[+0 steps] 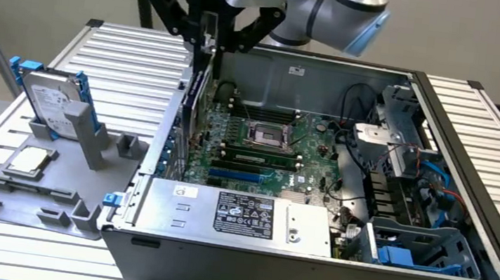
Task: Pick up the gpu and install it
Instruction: 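Pick up the gpu and move the gpu toward the slot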
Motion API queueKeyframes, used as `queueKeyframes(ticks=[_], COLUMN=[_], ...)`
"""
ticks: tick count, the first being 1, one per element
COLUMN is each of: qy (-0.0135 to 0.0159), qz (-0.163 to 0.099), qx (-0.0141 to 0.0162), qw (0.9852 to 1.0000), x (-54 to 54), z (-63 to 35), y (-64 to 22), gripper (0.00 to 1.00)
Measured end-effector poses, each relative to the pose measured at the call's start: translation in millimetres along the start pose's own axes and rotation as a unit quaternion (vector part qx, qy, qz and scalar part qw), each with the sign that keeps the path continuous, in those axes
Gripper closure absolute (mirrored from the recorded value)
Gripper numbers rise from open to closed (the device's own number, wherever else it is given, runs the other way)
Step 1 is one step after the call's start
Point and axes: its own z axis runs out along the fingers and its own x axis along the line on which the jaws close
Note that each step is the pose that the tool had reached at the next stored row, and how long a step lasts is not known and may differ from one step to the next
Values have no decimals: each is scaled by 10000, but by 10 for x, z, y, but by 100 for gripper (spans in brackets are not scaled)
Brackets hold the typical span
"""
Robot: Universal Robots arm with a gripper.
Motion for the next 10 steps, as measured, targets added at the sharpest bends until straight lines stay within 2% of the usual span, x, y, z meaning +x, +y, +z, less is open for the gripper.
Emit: queueKeyframes(ticks=[7, 10], qy=[3, 4], qz=[-8, -13], qx=[-1, 0], qw=[10000, 10000], x=[-311, -389], z=[39, 90], y=[52, 99], gripper=[73, 73])
